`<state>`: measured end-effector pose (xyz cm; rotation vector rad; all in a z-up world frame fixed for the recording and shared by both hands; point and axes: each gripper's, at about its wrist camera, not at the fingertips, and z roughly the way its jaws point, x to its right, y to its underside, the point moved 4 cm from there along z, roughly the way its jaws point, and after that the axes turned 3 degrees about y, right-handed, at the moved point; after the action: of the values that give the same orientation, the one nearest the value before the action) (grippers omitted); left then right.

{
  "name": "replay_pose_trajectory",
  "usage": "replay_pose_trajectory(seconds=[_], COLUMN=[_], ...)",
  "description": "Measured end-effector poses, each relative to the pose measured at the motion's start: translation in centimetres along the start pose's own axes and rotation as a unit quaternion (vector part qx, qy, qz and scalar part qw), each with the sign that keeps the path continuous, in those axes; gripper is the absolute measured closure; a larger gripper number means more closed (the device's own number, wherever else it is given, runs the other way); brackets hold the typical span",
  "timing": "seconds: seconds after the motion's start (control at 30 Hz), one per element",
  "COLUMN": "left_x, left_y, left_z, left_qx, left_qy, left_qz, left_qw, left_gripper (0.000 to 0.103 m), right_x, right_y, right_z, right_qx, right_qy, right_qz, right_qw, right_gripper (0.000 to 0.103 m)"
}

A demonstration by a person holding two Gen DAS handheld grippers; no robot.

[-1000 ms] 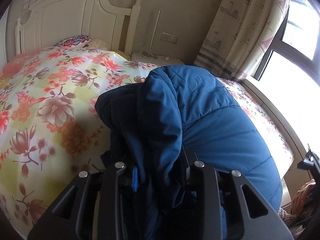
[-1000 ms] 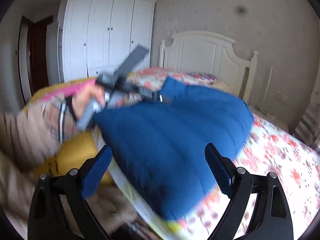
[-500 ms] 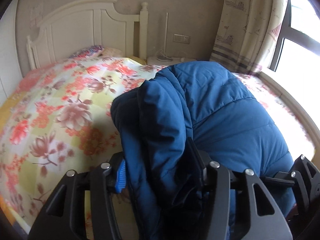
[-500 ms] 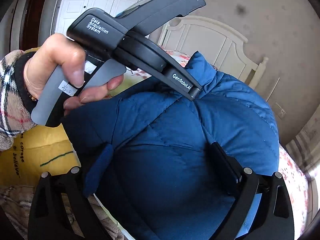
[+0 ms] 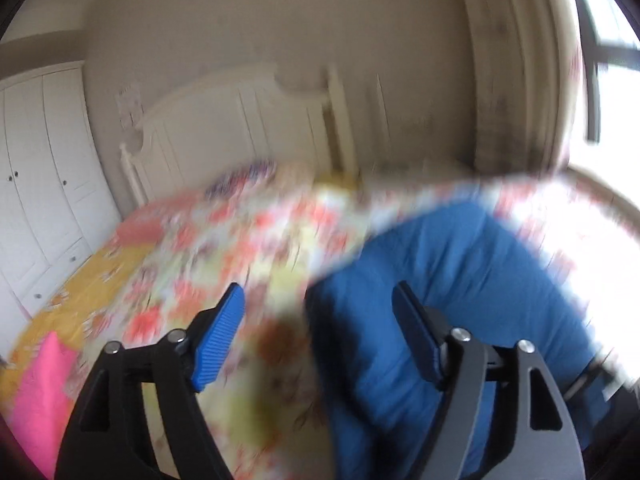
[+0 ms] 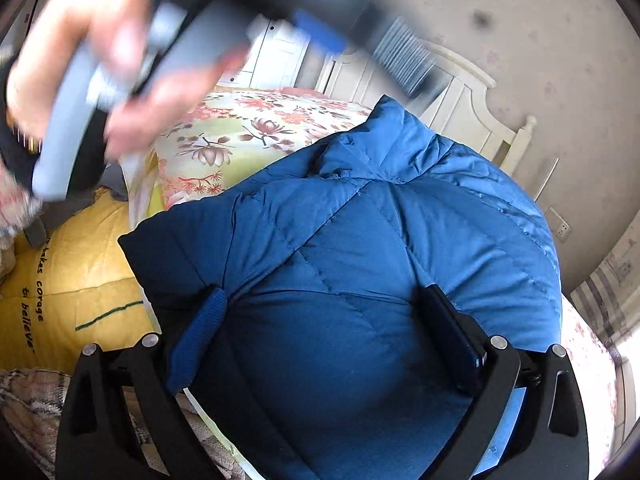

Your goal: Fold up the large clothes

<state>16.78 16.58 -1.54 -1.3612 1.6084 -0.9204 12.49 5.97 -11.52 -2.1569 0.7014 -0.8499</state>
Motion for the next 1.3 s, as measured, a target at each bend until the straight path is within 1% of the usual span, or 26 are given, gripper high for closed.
replay_pose_trajectory(seconds=[0.03,0.07,0.13,0.2,0.23,0.27,0.3,0.37,0.43,0.47,0.5,0.53,0.6,0.67,0.77,0.83,0.9,0.93,0.97,1.0,1.03,1.07,1.13,1.2,1.23,1.3], left_x=[0.3,1.4,3.2,5.2,5.5,5.3,4.4,2.5,2.2,2.3,2.3,2.4,2.4,2.2,2.3,2.4,2.2,2.2,2.1,1.9,1.6,1.4,1.1,1.1,1.2,1.1], left_y=[-0.8,-1.8,-2.1,-0.3,1.7,3.0,3.7,4.4,4.6,4.7,4.8,4.8,4.8,4.7,4.6,4.6,4.7,4.7,4.8,4.8,4.9,5.0,5.2,5.1,5.1,5.2], left_z=[-0.1,0.6,2.5,6.9,9.7,11.4,12.4,13.1,12.9,12.7,12.5,12.4,12.2,12.6,13.0,12.9,12.9,12.9,12.9,12.9,13.1,13.3,13.5,13.5,13.5,13.5], left_qx=[0.005,-0.006,-0.036,-0.106,-0.148,-0.152,-0.137,-0.146,-0.141,-0.137,-0.135,-0.133,-0.127,-0.125,-0.126,-0.124,-0.122,-0.121,-0.121,-0.12,-0.125,-0.128,-0.133,-0.133,-0.133,-0.132], left_qy=[0.017,0.052,0.098,0.13,0.12,0.126,0.149,0.18,0.171,0.161,0.155,0.153,0.153,0.142,0.141,0.135,0.128,0.126,0.124,0.111,0.098,0.102,0.115,0.111,0.11,0.109], left_qz=[-0.004,-0.002,0.013,0.03,0.034,0.028,0.003,-0.057,-0.053,-0.045,-0.042,-0.042,-0.05,-0.059,-0.062,-0.06,-0.062,-0.063,-0.065,-0.066,-0.069,-0.073,-0.085,-0.082,-0.08,-0.081], left_qw=[0.9998,0.9986,0.9945,0.9854,0.9811,0.9799,0.9794,0.9711,0.9737,0.9762,0.9778,0.9784,0.9788,0.9802,0.98,0.9812,0.9823,0.9826,0.9827,0.9843,0.9849,0.9837,0.9807,0.9815,0.9817,0.9819], left_gripper=[0.024,0.024,0.024,0.024,0.017,0.01,0.005,0.004,0.004,0.003,0.003,0.002,0.002,0.002,0.002,0.002,0.002,0.002,0.002,0.002,0.002,0.002,0.002,0.002,0.002,0.002], right_x=[0.0,-0.2,-0.6,-0.6,-0.6,-0.6,-0.5,-0.7,-0.3,0.2,1.3,3.1,7.1,11.8,19.2,23.5,25.3,25.2,23.9,22.5,21.1,21.0,21.0,21.2,21.6,23.0], right_y=[0.0,0.2,0.1,0.2,0.2,0.1,0.0,-0.1,-0.6,-0.8,-1.1,-1.5,-2.1,-2.4,-3.3,-4.2,-4.5,-4.3,-3.5,-3.2,-2.3,-2.5,-3.2,-3.9,-4.8,-6.2], right_z=[0.0,-0.2,-0.6,-0.7,-0.7,-0.7,-0.7,-0.9,-2.0,-2.7,-3.8,-5.1,-6.5,-6.4,-3.1,0.2,4.0,5.9,9.8,12.2,14.0,14.1,14.1,13.9,13.5,12.4], right_qx=[0.0,0.001,0.002,0.003,0.004,0.006,0.007,0.002,-0.006,-0.003,0.011,0.031,0.063,0.075,0.056,0.052,0.028,0.008,-0.049,-0.082,-0.095,-0.092,-0.118,-0.136,-0.134,-0.099], right_qy=[0.001,0.002,0.001,0.001,0.0,0.001,0.002,-0.007,-0.047,-0.066,-0.083,-0.091,-0.065,-0.028,-0.005,-0.025,-0.049,-0.058,-0.07,-0.066,-0.05,-0.049,-0.044,-0.035,-0.022,0.008], right_qz=[-0.001,-0.001,0.0,0.0,0.001,0.0,-0.005,-0.014,-0.014,-0.007,0.003,0.018,0.049,0.086,0.169,0.24,0.279,0.283,0.261,0.23,0.19,0.192,0.178,0.157,0.148,0.155], right_qw=[1.0,1.0,1.0,1.0,1.0,1.0,1.0,1.0,0.999,0.998,0.996,0.995,0.995,0.993,0.984,0.969,0.959,0.957,0.961,0.968,0.976,0.976,0.976,0.978,0.98,0.983], right_gripper=[0.007,0.007,0.007,0.007,0.007,0.007,0.007,0.007,0.007,0.013,0.023,0.026,0.037,0.04,0.047,0.048,0.048,0.048,0.048,0.047,0.047,0.047,0.047,0.047,0.047,0.047])
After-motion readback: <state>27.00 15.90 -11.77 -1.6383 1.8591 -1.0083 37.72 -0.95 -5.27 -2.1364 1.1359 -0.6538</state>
